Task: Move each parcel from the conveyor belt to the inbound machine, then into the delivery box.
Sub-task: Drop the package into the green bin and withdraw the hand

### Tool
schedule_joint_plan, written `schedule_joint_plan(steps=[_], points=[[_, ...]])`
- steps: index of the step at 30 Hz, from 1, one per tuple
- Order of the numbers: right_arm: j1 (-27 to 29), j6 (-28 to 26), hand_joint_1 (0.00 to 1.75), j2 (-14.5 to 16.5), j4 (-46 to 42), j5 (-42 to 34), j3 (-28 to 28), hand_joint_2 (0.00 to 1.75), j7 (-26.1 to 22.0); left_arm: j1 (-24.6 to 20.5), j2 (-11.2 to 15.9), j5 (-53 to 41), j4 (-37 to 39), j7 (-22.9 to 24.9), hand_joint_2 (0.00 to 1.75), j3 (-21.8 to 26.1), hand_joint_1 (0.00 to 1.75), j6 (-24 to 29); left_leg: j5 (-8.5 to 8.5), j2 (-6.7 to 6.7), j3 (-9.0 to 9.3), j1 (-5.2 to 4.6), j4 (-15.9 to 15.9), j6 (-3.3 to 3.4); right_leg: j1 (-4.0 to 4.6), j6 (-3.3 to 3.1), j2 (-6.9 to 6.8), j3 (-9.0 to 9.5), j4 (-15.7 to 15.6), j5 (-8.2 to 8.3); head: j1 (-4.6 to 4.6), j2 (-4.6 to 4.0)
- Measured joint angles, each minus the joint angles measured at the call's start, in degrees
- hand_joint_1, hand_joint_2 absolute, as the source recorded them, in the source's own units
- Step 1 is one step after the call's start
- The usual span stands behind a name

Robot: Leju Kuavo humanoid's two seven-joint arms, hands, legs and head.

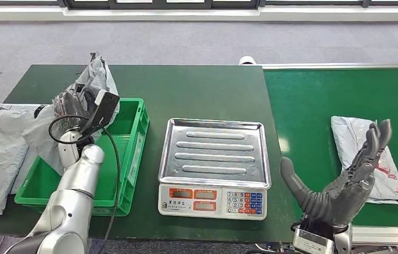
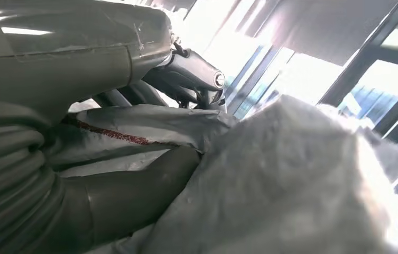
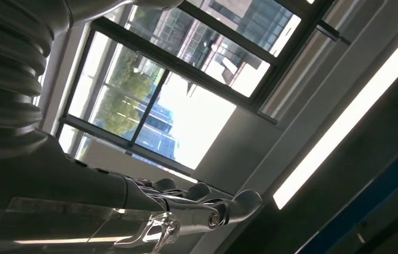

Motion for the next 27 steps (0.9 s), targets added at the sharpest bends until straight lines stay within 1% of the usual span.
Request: schedule_joint_plan(steps=[1, 3, 4, 5, 7, 8, 10, 12, 14, 17, 22, 25, 27], points=[[-0.5, 0.2, 0.0, -0.1, 0.3, 0.3, 0.0, 1.75, 1.0, 0.0, 0.3, 1.4, 1.9, -0.5, 0.0, 0.2, 0.0, -0.3, 0.0, -0.01, 0.0, 0.0, 0.0, 0.0, 0.0, 0.0, 0.0, 0.0, 0.0, 0.0, 0.0, 0.0], [-1.6, 1.3, 0.0, -0.3, 1.0, 1.1, 0.0, 0.87, 4.1, 0.1, 0.7, 5.7, 4.6, -2.4, 0.0, 0.6, 0.0, -2.6, 0.01, -0.02, -0.01, 0.0, 0.0, 0.0, 0.0, -0.01, -0.01, 0.0, 0.0, 0.01, 0.0, 0.0], [-2.0, 2.4, 0.0, -0.6, 1.5, 1.6, 0.0, 0.44, 6.2, 0.4, 0.7, 9.3, 5.5, -4.2, 0.0, 0.8, 0.0, -5.1, 0.01, -0.02, -0.01, 0.0, 0.0, 0.0, 0.0, -0.01, -0.01, 0.0, 0.0, 0.01, 0.0, -0.01], [-2.4, 3.6, 0.0, -0.9, 2.2, 1.9, -0.1, 0.44, 7.9, 0.8, 0.6, 13.7, 5.9, -6.2, 0.0, 1.0, 0.0, -7.8, 0.0, -0.02, -0.02, -0.01, 0.0, 0.0, -0.01, -0.01, -0.01, -0.01, 0.0, 0.01, 0.0, -0.01], [-3.3, 6.0, 0.0, -1.6, 3.7, 2.5, -0.3, 1.31, 9.9, 2.1, 0.3, 23.1, 6.0, -10.1, 0.0, 1.3, 0.0, -12.3, 0.0, 0.0, -0.02, -0.01, 0.0, 0.0, -0.01, -0.01, 0.01, -0.02, 0.0, 0.01, 0.0, -0.01], [-3.7, 7.1, 0.0, -1.8, 4.5, 2.9, -0.6, 1.75, 10.2, 2.9, 0.0, 27.4, 5.3, -11.5, 0.0, 1.3, 0.0, -13.2, 0.0, 0.0, -0.02, -0.02, 0.0, 0.0, -0.02, -0.01, 0.01, -0.01, 0.0, 0.01, 0.0, 0.0], [-4.3, 9.1, 0.0, -2.0, 5.8, 4.3, -1.2, 1.75, 11.0, 5.1, -0.7, 35.9, 1.8, -13.5, 0.0, 1.0, 0.0, -12.4, -0.03, 0.03, 0.01, -0.04, 0.0, 0.01, -0.04, -0.01, 0.03, 0.01, 0.0, 0.0, 0.01, 0.0], [-4.9, 10.9, 0.0, -2.2, 7.2, 6.0, -1.9, 1.75, 12.4, 8.1, -1.4, 43.5, -3.9, -14.6, 0.0, -0.1, 0.0, -10.8, -0.08, 0.09, 0.06, -0.05, 0.0, 0.01, -0.06, -0.01, 0.07, 0.02, 0.0, -0.01, 0.01, 0.0], [-5.5, 12.1, 0.0, -2.3, 8.5, 7.3, -2.7, 1.75, 13.7, 11.1, -1.8, 47.9, -9.6, -14.7, 0.0, -2.0, 0.0, -9.8, -0.11, 0.11, 0.08, -0.06, 0.0, 0.02, -0.06, -0.01, 0.08, 0.02, 0.0, -0.02, 0.01, -0.01], [-6.3, 13.0, 0.0, -2.5, 10.1, 8.0, -3.7, 1.75, 14.3, 14.7, -2.2, 50.1, -16.1, -14.3, 0.0, -4.7, 0.0, -8.9, -0.1, 0.03, 0.08, -0.06, 0.0, 0.02, -0.06, -0.03, 0.01, 0.04, 0.0, -0.05, 0.02, 0.0], [-6.9, 14.0, 0.0, -2.6, 11.7, 9.1, -4.6, 1.75, 15.0, 18.2, -2.4, 51.7, -21.6, -14.2, 0.0, -7.2, 0.0, -8.5, -0.09, 0.03, 0.12, -0.05, 0.0, 0.01, -0.05, -0.03, 0.0, 0.07, 0.0, -0.04, 0.02, 0.0], [-7.5, 17.1, 0.0, -2.9, 13.3, 13.4, -5.2, 1.75, 19.3, 21.0, -2.5, 54.6, -25.3, -15.2, 0.0, -9.1, 0.0, -9.8, -0.08, 0.06, 0.15, -0.04, 0.0, 0.01, -0.03, -0.03, 0.02, 0.08, 0.0, -0.04, 0.01, 0.0], [-8.0, 18.7, 0.0, -3.3, 15.9, 17.0, -6.6, 1.75, 22.4, 24.5, -2.8, 55.9, -29.7, -15.1, 0.0, -11.1, 0.0, -11.6, -0.09, 0.07, 0.13, -0.04, 0.0, 0.01, -0.02, -0.03, 0.03, 0.07, 0.0, -0.04, 0.01, 0.01]])
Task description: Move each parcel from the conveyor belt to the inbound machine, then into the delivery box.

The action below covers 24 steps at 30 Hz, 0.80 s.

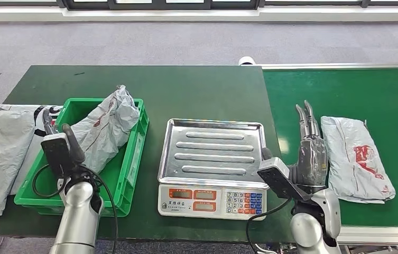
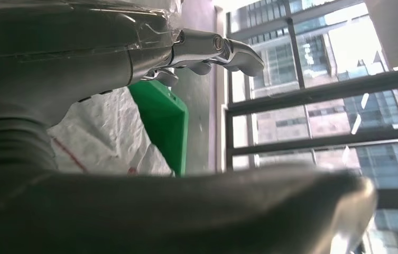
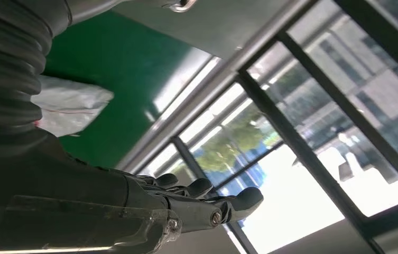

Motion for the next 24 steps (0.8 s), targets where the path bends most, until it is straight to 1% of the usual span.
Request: schedule_joint_plan(steps=[4, 6, 8, 9, 12, 13, 18, 21, 24], points=[[-1.6, 1.3, 0.0, -1.4, 7.4, 4.2, -4.3, 1.75, 4.4, 6.9, -0.9, 0.5, -8.7, 0.5, 0.0, -4.0, 0.0, -1.9, -0.01, -0.06, -0.12, -0.01, 0.0, 0.01, -0.01, 0.0, -0.03, -0.07, -0.1, 0.0, 0.0, -0.01], [-2.5, 0.9, 0.0, -2.2, 11.7, 5.9, -7.2, 1.75, 6.7, 9.3, -1.0, 0.5, -11.8, 0.3, 0.0, -5.7, 0.0, -2.9, -0.01, -0.14, -0.15, -0.02, 0.0, 0.02, -0.01, 0.01, -0.11, -0.05, -0.1, 0.0, 0.01, -0.01], [-3.7, -0.1, 0.0, -3.1, 16.2, 7.2, -10.8, 1.75, 7.7, 11.1, -1.2, 0.3, -14.1, -0.1, 0.0, -7.3, 0.0, -3.4, -0.01, -0.24, -0.2, -0.02, 0.0, 0.03, -0.02, 0.02, -0.22, -0.05, -0.1, 0.01, 0.01, -0.01], [-4.5, -0.6, 0.0, -3.5, 18.5, 7.7, -12.6, 1.31, 7.5, 11.8, -1.3, 0.3, -15.0, -0.2, 0.0, -8.0, 0.0, -3.6, -0.01, -0.25, -0.22, -0.02, 0.0, 0.03, -0.03, 0.03, -0.24, -0.05, -0.1, 0.01, 0.01, -0.01], [-8.2, -1.6, 0.0, -4.8, 26.4, 9.9, -17.1, 1.31, 6.7, 13.1, -1.4, 1.1, -16.1, -1.1, 0.0, -9.3, 0.0, -4.6, -0.01, -0.15, -0.21, -0.03, 0.0, 0.04, -0.04, 0.08, -0.18, -0.08, -0.1, 0.05, 0.01, -0.01], [-9.9, -1.7, 0.0, -5.3, 29.4, 11.2, -18.4, 1.75, 7.0, 13.3, -1.4, 1.7, -16.3, -1.5, 0.0, -9.6, 0.0, -5.0, -0.01, -0.13, -0.2, -0.03, 0.0, 0.05, -0.04, 0.09, -0.17, -0.08, -0.1, 0.06, 0.01, -0.01], [-17.7, -2.0, 0.0, -9.2, 44.2, 17.1, -22.5, 1.75, 10.9, 14.5, -1.6, 3.2, -17.0, -2.9, 0.0, -10.7, 0.0, -5.9, 0.07, -0.19, -0.2, -0.04, 0.1, 0.11, -0.04, 0.12, -0.21, -0.07, -0.1, 0.1, 0.0, -0.01], [-20.2, -2.0, 0.0, -10.8, 49.0, 18.0, -23.4, 1.75, 11.6, 14.8, -1.7, 3.4, -17.1, -2.9, 0.0, -10.8, 0.0, -6.1, 0.09, -0.19, -0.21, -0.03, 0.0, 0.11, -0.03, 0.11, -0.23, -0.08, -0.1, 0.11, 0.01, -0.01], [-21.4, -2.1, 0.0, -11.6, 52.2, 18.2, -23.8, 1.75, 11.6, 14.9, -1.8, 3.5, -17.2, -2.9, 0.0, -10.8, 0.0, -6.1, 0.09, -0.16, -0.23, -0.02, 0.0, 0.11, -0.02, 0.1, -0.21, -0.11, -0.1, 0.11, 0.01, 0.0]])
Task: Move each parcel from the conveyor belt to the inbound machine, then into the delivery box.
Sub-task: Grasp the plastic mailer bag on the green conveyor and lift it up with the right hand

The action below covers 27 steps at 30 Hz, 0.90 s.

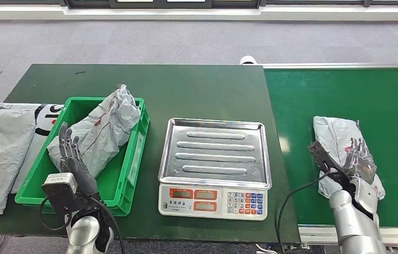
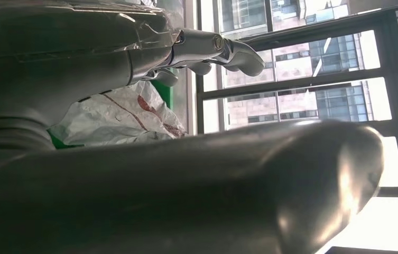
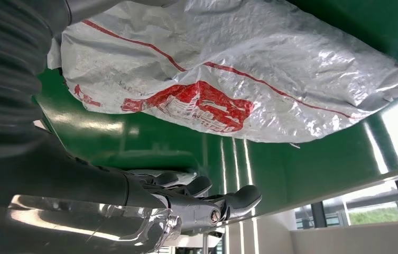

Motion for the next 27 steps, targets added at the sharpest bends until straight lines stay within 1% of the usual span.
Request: schedule_joint_plan(steps=[4, 7, 9, 12, 15, 18, 20, 23, 27], points=[[-1.0, -0.1, 0.0, -0.5, 2.4, 0.2, -0.2, 1.75, 0.2, 0.2, -0.1, 0.0, -0.1, 0.0, 0.0, 0.0, 0.0, 0.0, 0.0, -0.01, -0.03, 0.0, 0.0, 0.0, 0.0, 0.0, 0.01, -0.02, 0.0, 0.0, 0.0, 0.0], [-2.2, 0.6, 0.0, -1.4, 4.5, 1.6, -0.6, 1.75, 2.4, 0.3, -0.1, 0.1, -0.2, 0.0, 0.0, 0.0, 0.0, -0.2, 0.0, -0.01, -0.03, -0.02, 0.0, 0.0, -0.02, 0.0, 0.0, -0.02, 0.0, 0.0, 0.0, -0.01], [-3.6, 2.4, 0.0, -2.6, 6.4, 3.1, -1.0, 1.75, 4.8, 0.5, -0.1, 0.5, -0.1, 0.0, 0.0, 0.0, 0.0, -0.6, 0.01, -0.04, -0.04, -0.04, 0.0, 0.01, -0.05, 0.02, -0.02, -0.01, 0.0, 0.01, 0.0, -0.01], [-5.8, 5.3, 0.0, -5.5, 9.7, 4.4, -2.0, 1.75, 7.9, 0.9, -0.1, 1.5, 0.0, -0.4, 0.0, 0.0, 0.0, -1.2, 0.01, -0.08, -0.05, -0.07, 0.0, 0.02, -0.08, 0.04, -0.05, 0.01, 0.0, 0.03, 0.0, 0.0], [-6.7, 6.0, 0.0, -8.0, 12.0, 4.7, -3.5, 1.75, 9.5, 1.2, -0.1, 2.1, 0.4, -0.9, 0.0, 0.0, 0.0, -1.6, 0.0, -0.12, -0.07, -0.07, 0.0, 0.04, -0.09, 0.05, -0.11, 0.01, 0.0, 0.03, 0.0, 0.0], [-6.9, 6.4, 0.0, -9.4, 13.7, 4.8, -4.9, 1.75, 10.2, 1.3, -0.1, 2.2, 0.7, -1.0, 0.0, 0.0, 0.0, -1.8, -0.01, -0.1, -0.09, -0.07, 0.0, 0.04, -0.08, 0.05, -0.13, -0.03, 0.0, 0.03, 0.0, 0.0], [-7.0, 8.3, 0.0, -9.9, 14.7, 4.8, -5.7, 1.75, 10.6, 1.1, -0.2, 2.0, 0.9, -0.9, 0.0, 0.0, 0.0, -2.0, -0.01, -0.09, -0.09, -0.06, 0.0, 0.04, -0.07, 0.05, -0.13, -0.05, 0.0, 0.02, 0.0, -0.01], [-6.9, 12.9, 0.0, -10.0, 16.2, 5.0, -7.1, 1.75, 11.3, 0.4, -0.4, 1.1, 1.4, -0.3, 0.0, 0.0, 0.0, -2.5, 0.0, -0.11, -0.08, -0.05, 0.0, 0.04, -0.05, 0.04, -0.13, -0.05, 0.0, 0.02, 0.0, 0.0], [-6.2, 17.5, 0.0, -9.0, 17.9, 5.3, -8.8, 1.75, 11.5, -0.9, -0.7, -1.8, 2.5, 1.0, 0.0, 0.0, 0.0, -3.0, 0.01, -0.07, -0.03, 0.02, 0.0, 0.02, 0.03, 0.04, -0.11, -0.01, 0.0, 0.03, 0.0, 0.0]])
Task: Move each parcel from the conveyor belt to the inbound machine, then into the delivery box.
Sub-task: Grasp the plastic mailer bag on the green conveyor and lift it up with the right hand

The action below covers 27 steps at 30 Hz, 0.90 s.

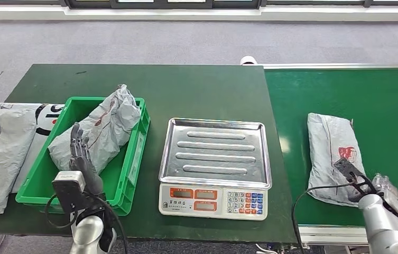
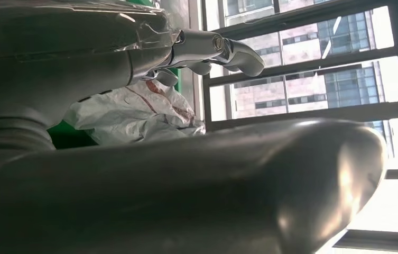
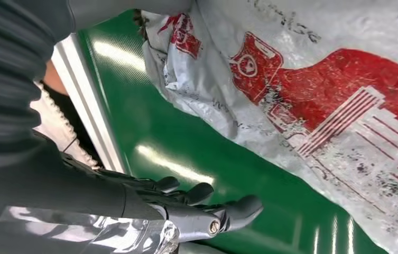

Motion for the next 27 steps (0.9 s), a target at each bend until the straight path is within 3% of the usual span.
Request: schedule_joint_plan(steps=[1, 4, 5, 8, 9, 15, 19, 27], points=[[0.2, 0.4, 0.0, 0.4, 0.2, 0.0, -0.4, 1.75, 0.0, -0.3, -0.1, -0.7, 0.2, 0.4, 0.0, 0.0, 0.0, 0.0, 0.0, 0.03, 0.03, 0.03, 0.0, 0.0, 0.03, 0.0, 0.03, 0.02, 0.0, 0.0, 0.0, 0.0], [0.7, 1.0, 0.6, 1.8, 0.7, 0.0, -1.6, 1.75, -0.5, -1.1, -0.3, -2.5, 0.9, 1.5, 0.0, -0.3, 0.0, -0.1, -0.02, 0.13, 0.18, 0.11, 0.0, -0.01, 0.12, -0.01, 0.16, 0.15, 0.0, 0.0, 0.0, 0.0], [0.9, 1.4, 0.67, 2.3, 0.7, 0.0, -2.1, 1.75, -1.0, -1.4, -0.3, -3.2, 1.1, 2.0, 0.0, -0.5, 0.0, -0.1, -0.04, 0.15, 0.23, 0.15, 0.0, -0.02, 0.16, -0.01, 0.19, 0.23, -0.1, 0.0, 0.0, -0.01], [1.7, 2.0, 0.09, 4.0, 0.8, 0.1, -3.2, 1.75, -3.3, -2.5, -0.4, -4.7, 1.9, 3.2, 0.0, -1.3, 0.0, -0.1, -0.13, 0.29, 0.32, 0.33, 0.0, -0.06, 0.33, -0.03, 0.35, 0.52, -0.2, 0.01, 0.0, -0.01], [1.8, 1.6, 0.05, 4.6, 0.8, 0.3, -3.4, 1.75, -4.1, -2.7, -0.4, -5.1, 2.2, 3.4, 0.0, -1.5, 0.0, -0.1, -0.2, 0.4, 0.32, 0.37, 0.0, -0.08, 0.37, -0.04, 0.46, 0.64, -0.2, 0.01, 0.0, -0.01], [1.7, -3.5, 0.12, 7.4, 0.7, 2.3, -4.0, 1.75, -7.2, -3.1, -0.5, -5.9, 2.9, 4.3, 0.0, -1.9, 0.0, 0.4, -0.39, 0.94, 0.49, 0.43, 0.0, -0.08, 0.42, -0.09, 0.95, 0.9, -0.3, 0.04, 0.0, 0.0], [1.4, -5.1, 0.01, 8.7, 0.7, 2.7, -4.2, 1.75, -8.1, -3.1, -0.5, -6.0, 3.1, 4.4, 0.0, -1.9, 0.0, 0.5, -0.37, 1.0, 0.54, 0.45, 0.0, -0.11, 0.44, -0.12, 1.0, 0.89, -0.3, 0.08, 0.0, -0.01], [1.1, -9.9, 0.0, 10.2, 0.7, 3.0, -4.2, 1.75, -9.2, -2.8, -0.5, -6.3, 3.0, 4.4, 0.0, -1.9, 0.0, 0.7, -0.36, 0.95, 0.48, 0.46, 0.0, -0.11, 0.44, -0.14, 0.97, 0.87, -0.3, 0.09, 0.0, 0.0]])
